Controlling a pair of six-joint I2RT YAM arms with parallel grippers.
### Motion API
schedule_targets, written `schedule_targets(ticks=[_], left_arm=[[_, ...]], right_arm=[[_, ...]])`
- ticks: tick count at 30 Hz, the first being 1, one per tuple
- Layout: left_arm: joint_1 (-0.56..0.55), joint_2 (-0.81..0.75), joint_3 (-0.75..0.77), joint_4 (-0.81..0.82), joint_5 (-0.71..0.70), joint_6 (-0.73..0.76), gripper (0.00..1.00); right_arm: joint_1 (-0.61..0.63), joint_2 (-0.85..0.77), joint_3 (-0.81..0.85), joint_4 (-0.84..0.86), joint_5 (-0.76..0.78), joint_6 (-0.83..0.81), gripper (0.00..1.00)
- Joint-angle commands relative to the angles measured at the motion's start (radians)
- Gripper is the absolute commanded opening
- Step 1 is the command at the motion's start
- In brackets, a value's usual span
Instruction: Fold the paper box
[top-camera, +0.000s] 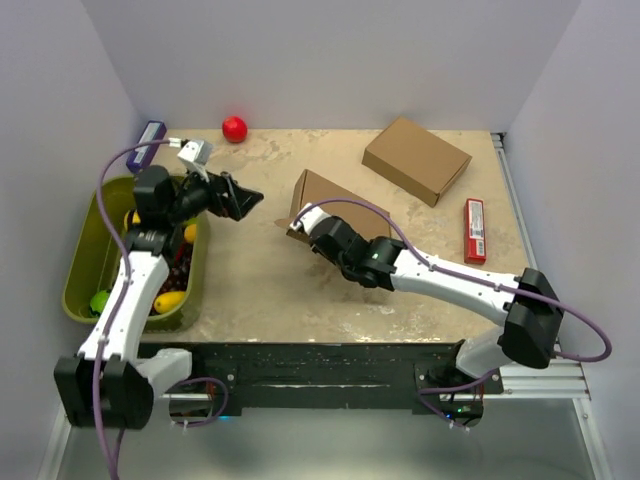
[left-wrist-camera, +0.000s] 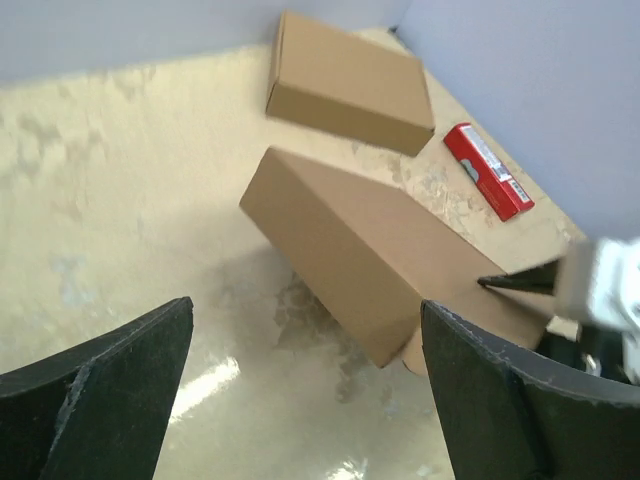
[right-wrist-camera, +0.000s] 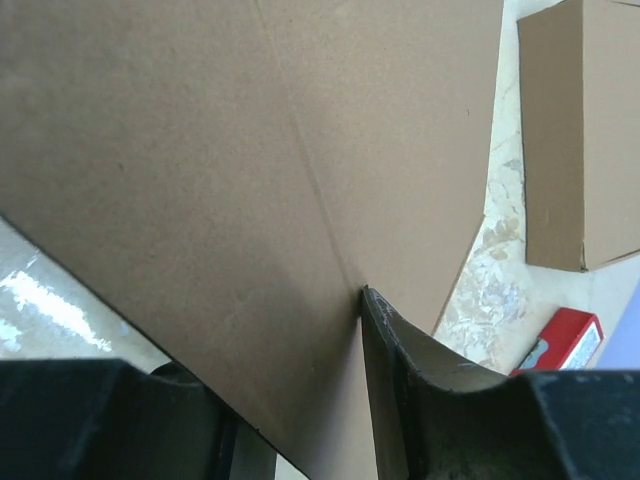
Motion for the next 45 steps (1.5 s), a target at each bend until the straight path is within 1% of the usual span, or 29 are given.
schedule_targets(ticks=[1,2,4,5,7,10,11,12,14,26,28,33,37,40,43,45], left_arm=[[0.0,-0.177,-0.092,0.135,0.098,0.132,1.0],[-0.002,-0.196,-0.125,0.171,0.16,0.136,1.0],[-0.017,-0.223,-0.145,0.189,0.217,0.152,1.0],[-0.027,-0.225,-0.147,0.173,0.252,0.164,1.0],[-0.069,-0.219,-0.124,0.131,0.26,0.225,1.0],[-0.147,-0.207,-0.077,0.006,0.213,0.34,1.0],[-0.19,-0.205,-0.066,-0.046,0.163,0.366,1.0],[-0.207,-0.202,-0.057,-0.065,0.135,0.404,1.0],[-0.23,-0.196,-0.05,-0.09,0.084,0.428,1.0],[-0.276,-0.184,-0.067,-0.136,-0.069,0.434,0.98],[-0.281,-0.182,-0.083,-0.119,-0.074,0.432,0.98],[-0.294,-0.153,-0.081,-0.107,-0.082,0.429,0.92],[-0.301,-0.124,-0.08,-0.111,-0.091,0.426,0.8],[-0.308,-0.112,-0.08,-0.131,-0.135,0.428,0.79],[-0.317,-0.119,-0.089,-0.133,-0.167,0.428,0.81],[-0.321,-0.116,-0.092,-0.128,-0.166,0.428,0.8]], right_arm=[[-0.028,-0.038,0.084,-0.113,-0.155,0.012,0.36],[-0.035,-0.038,0.105,-0.126,-0.173,0.009,0.36],[-0.043,-0.035,0.134,-0.17,-0.222,0.0,0.36],[-0.046,-0.034,0.166,-0.19,-0.235,-0.002,0.35],[-0.051,-0.023,0.212,-0.244,-0.276,-0.008,0.35],[-0.06,-0.014,0.257,-0.294,-0.325,-0.016,0.35],[-0.061,-0.014,0.263,-0.302,-0.333,-0.016,0.35],[-0.064,-0.012,0.268,-0.307,-0.339,-0.016,0.35],[-0.064,-0.008,0.28,-0.319,-0.353,-0.017,0.35],[-0.068,0.032,0.326,-0.34,-0.374,-0.017,0.33],[-0.069,0.04,0.337,-0.345,-0.385,-0.022,0.33],[-0.071,0.069,0.36,-0.356,-0.396,-0.028,0.32],[-0.074,0.077,0.369,-0.354,-0.405,-0.033,0.32],[-0.08,0.083,0.372,-0.353,-0.408,-0.033,0.32],[-0.083,0.089,0.375,-0.354,-0.411,-0.034,0.32],[-0.083,0.092,0.38,-0.356,-0.416,-0.034,0.32]])
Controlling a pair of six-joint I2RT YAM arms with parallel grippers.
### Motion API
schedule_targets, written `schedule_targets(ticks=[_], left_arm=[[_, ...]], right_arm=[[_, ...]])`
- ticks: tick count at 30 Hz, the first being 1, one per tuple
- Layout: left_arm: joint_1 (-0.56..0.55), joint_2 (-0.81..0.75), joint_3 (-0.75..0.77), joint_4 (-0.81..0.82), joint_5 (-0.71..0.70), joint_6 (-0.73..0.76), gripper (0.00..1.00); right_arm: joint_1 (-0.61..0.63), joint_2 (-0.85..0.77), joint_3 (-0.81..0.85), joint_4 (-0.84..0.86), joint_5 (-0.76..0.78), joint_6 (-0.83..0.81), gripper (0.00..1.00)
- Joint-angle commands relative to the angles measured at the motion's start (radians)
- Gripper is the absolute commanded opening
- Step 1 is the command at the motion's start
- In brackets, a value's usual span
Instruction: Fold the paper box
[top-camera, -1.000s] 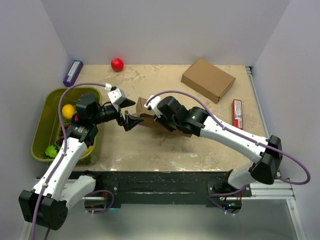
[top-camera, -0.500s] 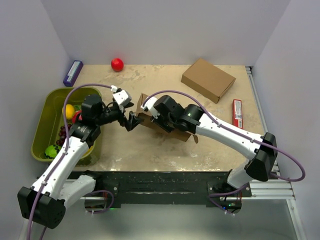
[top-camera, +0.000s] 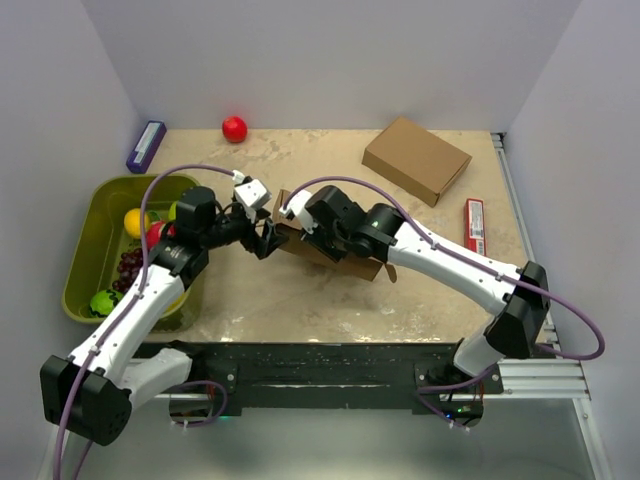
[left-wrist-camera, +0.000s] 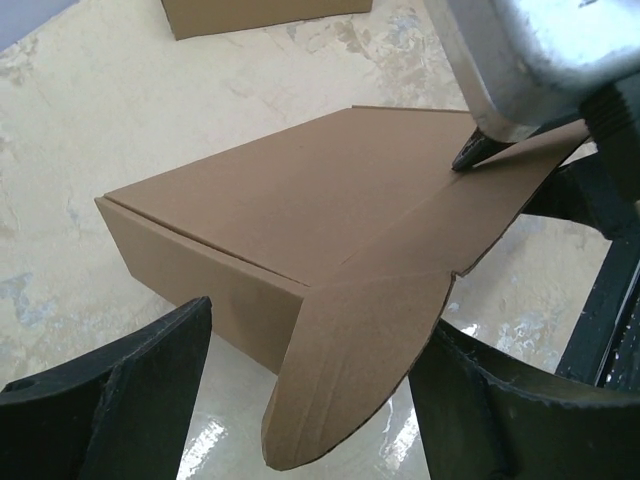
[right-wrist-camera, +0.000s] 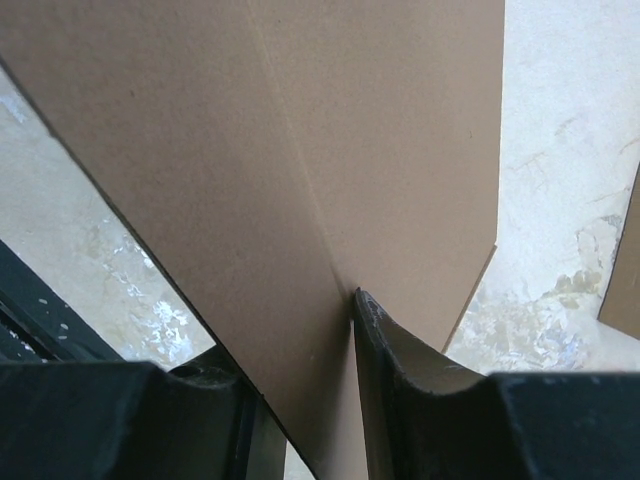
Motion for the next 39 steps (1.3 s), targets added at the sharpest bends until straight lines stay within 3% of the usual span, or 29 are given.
schedule_targets(ticks=[1,9,15,18,21,24,25,28,35,39], left_arm=[[-0.016,-0.002,0.005,0.026,-0.02,0.014,0.76],[-0.023,0.044,0.002,0.032,-0.004,0.003,0.48],[-0.028,0.049,-0.003,0.032,-0.023,-0.003,0.18],[-0.028,0.061,-0.004,0.034,-0.023,-0.013,0.09],[-0.03,0.078,-0.001,0.035,-0.032,-0.028,0.02],[-0.03,0.095,0.003,0.037,-0.043,-0.043,0.0],[-0.03,0.098,0.002,0.038,-0.043,-0.049,0.0],[-0.028,0.11,0.002,0.046,-0.044,-0.065,0.0],[-0.028,0.141,0.007,0.04,-0.095,-0.097,0.0],[-0.028,0.152,0.013,0.035,-0.11,-0.106,0.0]], right_arm=[[-0.007,0.011,0.044,-0.014,-0.038,-0.007,0.32],[-0.01,-0.006,0.032,0.001,-0.049,0.002,0.36],[-0.01,-0.011,0.013,0.018,-0.04,0.025,0.4],[-0.013,-0.021,0.007,0.032,-0.035,0.045,0.44],[-0.016,-0.037,0.005,0.044,-0.035,0.074,0.55],[-0.02,-0.06,0.004,0.05,-0.044,0.102,0.67],[-0.022,-0.072,0.002,0.052,-0.044,0.109,0.76],[-0.028,-0.087,-0.01,0.049,-0.038,0.142,0.87],[-0.054,-0.176,-0.019,-0.036,0.109,0.289,0.94],[-0.137,-0.25,-0.053,-0.086,0.149,0.367,0.97]])
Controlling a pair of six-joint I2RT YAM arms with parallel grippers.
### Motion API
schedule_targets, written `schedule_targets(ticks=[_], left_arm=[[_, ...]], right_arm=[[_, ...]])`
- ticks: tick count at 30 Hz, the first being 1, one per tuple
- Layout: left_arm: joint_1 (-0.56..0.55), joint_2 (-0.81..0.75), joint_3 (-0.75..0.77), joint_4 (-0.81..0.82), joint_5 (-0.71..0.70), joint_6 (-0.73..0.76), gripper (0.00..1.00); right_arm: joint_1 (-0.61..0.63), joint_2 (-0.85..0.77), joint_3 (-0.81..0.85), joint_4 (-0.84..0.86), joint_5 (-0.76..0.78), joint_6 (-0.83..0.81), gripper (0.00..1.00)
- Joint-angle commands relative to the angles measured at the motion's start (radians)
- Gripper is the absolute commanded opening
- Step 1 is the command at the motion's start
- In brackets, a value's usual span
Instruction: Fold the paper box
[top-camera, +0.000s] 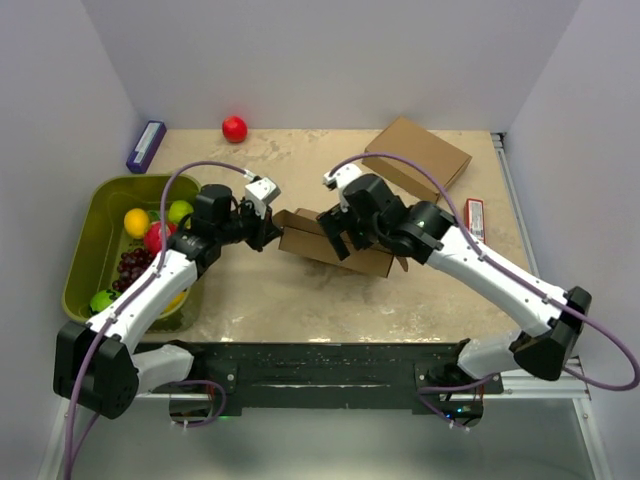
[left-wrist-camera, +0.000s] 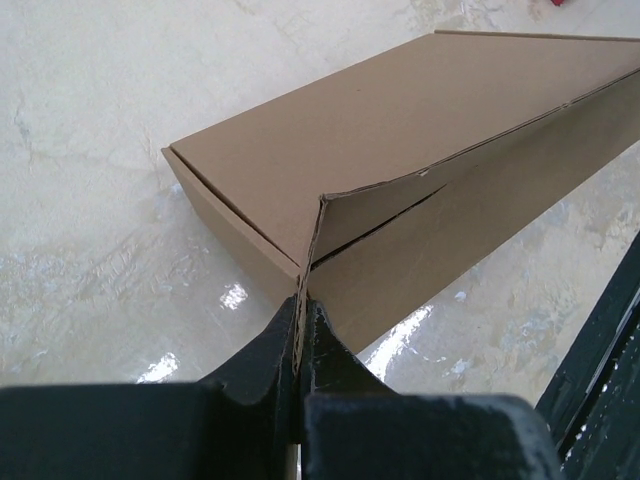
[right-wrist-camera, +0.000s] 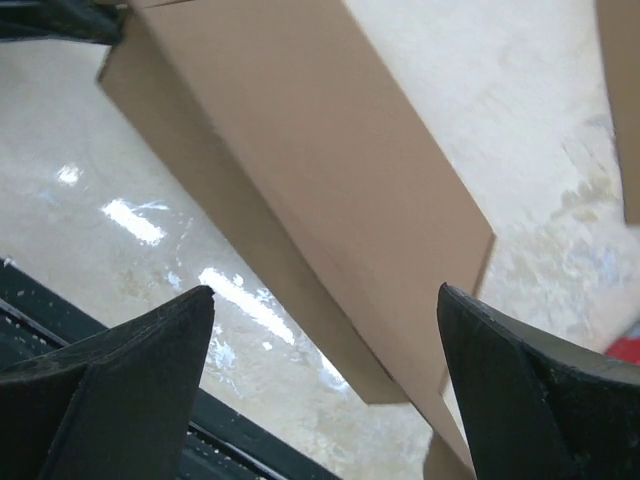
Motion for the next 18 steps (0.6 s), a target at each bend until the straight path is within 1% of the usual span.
schedule_targets(ticks=[1,3,6,11,16,18], left_arm=[[-0.006,0.012,0.017,0.027,-0.031,-0.027,0.0],[-0.006,0.012,0.015,0.027,-0.035,-0.029,0.0],[-0.006,0.015,0.017,0.022,-0.047,-0.033,0.0],[-0.006,0.021,0.02,0.021,-0.057,-0.036,0.0],[-0.006,0.031,0.028,0.011,-0.069,-0.036,0.0],[-0.006,0.031,0.028,0.011,-0.07,-0.066,0.0]], right_arm=[[-0.097,-0.107,-0.044,-0.063,0.074,0.117,0.97],[-0.163,-0.137,-0.073,-0.07,0.063,0.134,0.97],[-0.206,-0.158,-0.104,-0.08,0.033,0.153,0.97],[-0.228,-0.182,-0.142,-0.106,0.047,0.173,0.97],[-0.232,-0.194,-0.168,-0.123,0.028,0.185,0.93],[-0.232,-0.216,-0.179,-0.132,0.03,0.197,0.92]])
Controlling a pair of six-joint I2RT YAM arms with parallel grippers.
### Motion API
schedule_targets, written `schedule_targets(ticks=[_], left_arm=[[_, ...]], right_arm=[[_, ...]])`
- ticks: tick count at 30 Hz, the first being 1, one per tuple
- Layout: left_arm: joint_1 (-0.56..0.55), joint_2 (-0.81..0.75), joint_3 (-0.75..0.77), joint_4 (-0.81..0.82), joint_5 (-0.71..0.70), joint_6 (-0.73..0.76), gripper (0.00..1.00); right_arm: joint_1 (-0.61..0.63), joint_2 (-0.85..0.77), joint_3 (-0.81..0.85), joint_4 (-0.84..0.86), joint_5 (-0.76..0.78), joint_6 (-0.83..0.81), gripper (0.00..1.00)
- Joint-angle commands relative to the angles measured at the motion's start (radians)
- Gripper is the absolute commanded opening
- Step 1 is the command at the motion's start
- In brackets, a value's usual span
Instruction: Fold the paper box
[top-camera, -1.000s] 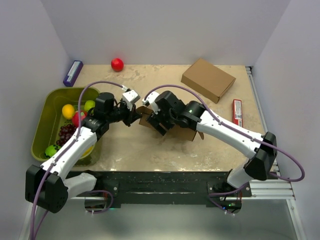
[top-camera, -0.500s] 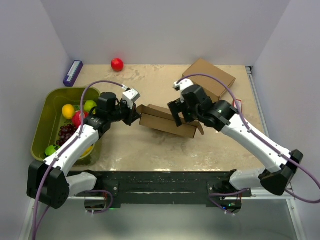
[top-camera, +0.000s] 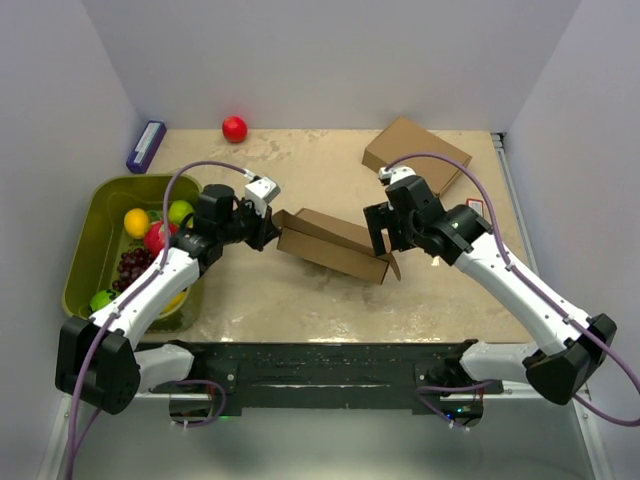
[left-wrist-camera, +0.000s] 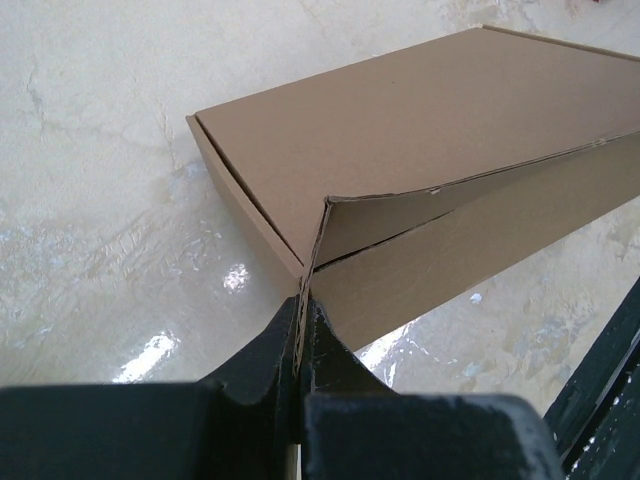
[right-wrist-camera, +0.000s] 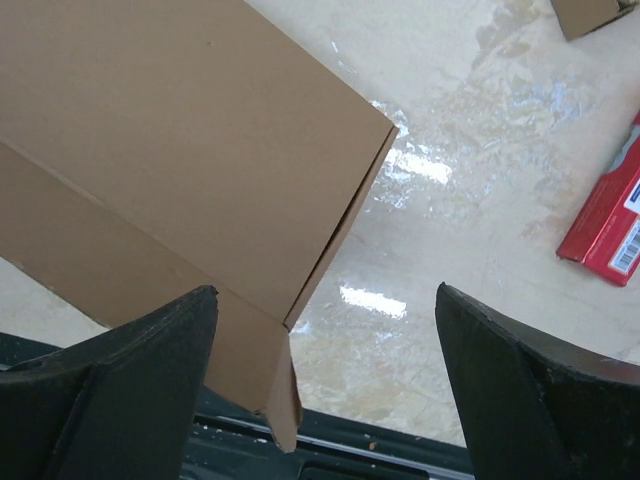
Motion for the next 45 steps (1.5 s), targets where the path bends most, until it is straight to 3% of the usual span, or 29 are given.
schedule_targets(ticks=[1,11,19,22,26,34,36,37,41,43,45], left_arm=[[-0.006,0.005,0.029,0.014,-0.017,-0.04,0.0],[-0.006,0.016,0.036,0.006,-0.02,-0.053,0.0],[-0.006,0.043,0.063,-0.012,-0.037,-0.086,0.0],[-0.006,0.051,0.073,-0.021,-0.039,-0.096,0.0],[-0.006,0.053,0.084,-0.032,-0.027,-0.102,0.0],[-0.006,0.059,0.095,-0.056,-0.017,-0.106,0.0],[-0.006,0.059,0.098,-0.064,-0.017,-0.112,0.0],[-0.006,0.06,0.105,-0.069,-0.016,-0.116,0.0],[-0.006,0.065,0.142,-0.119,-0.008,-0.135,0.0],[-0.006,0.066,0.165,-0.144,-0.004,-0.147,0.0],[-0.006,0.065,0.188,-0.156,0.009,-0.155,0.0]], right_arm=[[-0.002,-0.061,-0.016,-0.034,0.002,0.04,0.92],[-0.004,-0.147,0.018,-0.045,-0.099,0.059,0.95],[0.0,-0.162,-0.008,-0.106,-0.124,0.055,0.9],[-0.002,-0.162,-0.045,-0.102,-0.122,0.061,0.82],[-0.002,-0.153,-0.065,-0.077,-0.051,0.069,0.64],[-0.002,-0.104,-0.102,0.012,-0.004,0.046,0.56],[-0.002,-0.087,-0.109,0.049,-0.015,0.036,0.5],[-0.004,-0.081,-0.105,0.052,-0.021,0.033,0.46],[-0.004,-0.05,-0.044,0.023,-0.046,0.049,0.09],[-0.002,-0.044,-0.015,0.009,-0.063,0.052,0.0],[-0.002,-0.036,0.005,-0.008,-0.09,0.05,0.0]])
